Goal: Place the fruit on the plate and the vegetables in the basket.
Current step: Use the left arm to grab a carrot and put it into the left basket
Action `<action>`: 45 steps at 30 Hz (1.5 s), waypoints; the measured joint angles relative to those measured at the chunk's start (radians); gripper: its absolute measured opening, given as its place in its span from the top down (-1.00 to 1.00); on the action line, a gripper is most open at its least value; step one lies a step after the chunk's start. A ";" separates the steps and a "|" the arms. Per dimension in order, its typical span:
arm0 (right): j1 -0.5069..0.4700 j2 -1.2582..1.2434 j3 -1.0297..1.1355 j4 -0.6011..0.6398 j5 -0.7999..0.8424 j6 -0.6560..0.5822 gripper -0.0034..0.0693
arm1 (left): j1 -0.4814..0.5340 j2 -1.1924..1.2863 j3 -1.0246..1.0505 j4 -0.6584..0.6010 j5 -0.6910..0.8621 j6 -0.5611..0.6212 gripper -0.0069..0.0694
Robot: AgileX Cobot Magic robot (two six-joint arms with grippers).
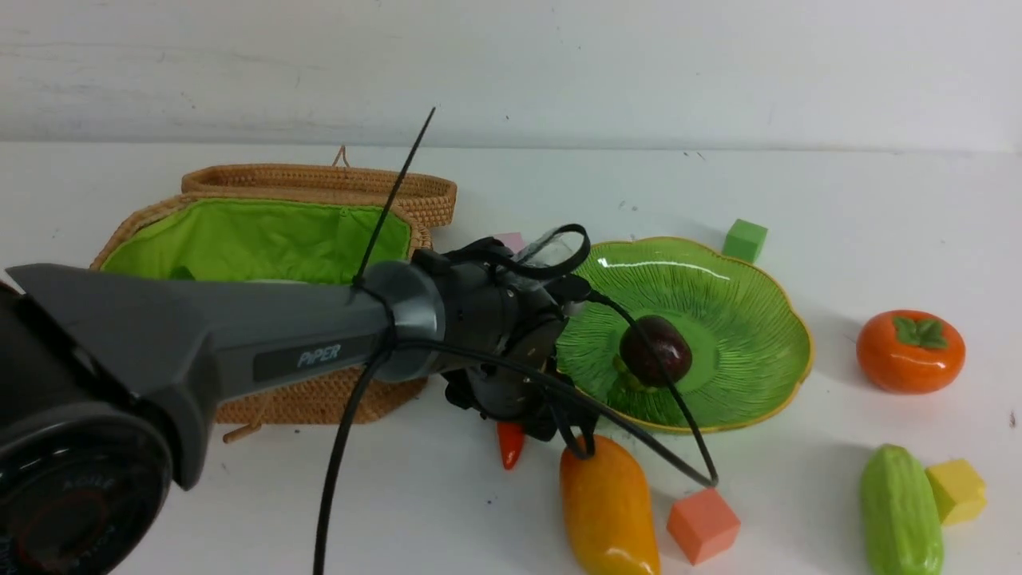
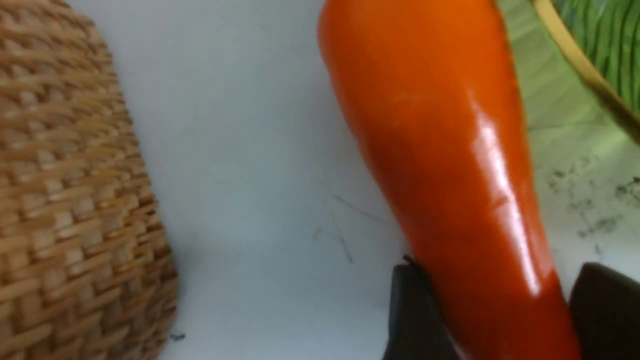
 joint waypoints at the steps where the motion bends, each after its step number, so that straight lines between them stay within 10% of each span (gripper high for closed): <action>1: 0.000 0.000 0.000 0.000 0.000 0.000 0.46 | 0.000 0.000 0.000 0.000 -0.002 -0.002 -0.10; 30: 0.000 0.000 0.000 0.001 -0.007 -0.001 0.45 | -0.010 -0.217 0.001 0.157 0.113 -0.138 0.11; 37: 0.000 0.000 0.000 0.001 -0.055 -0.022 0.45 | -0.075 -0.440 0.001 0.131 0.187 0.170 0.11; 45: 0.000 0.000 -0.013 0.105 -0.217 -0.245 0.45 | 0.038 -0.631 0.001 0.071 0.385 0.807 0.11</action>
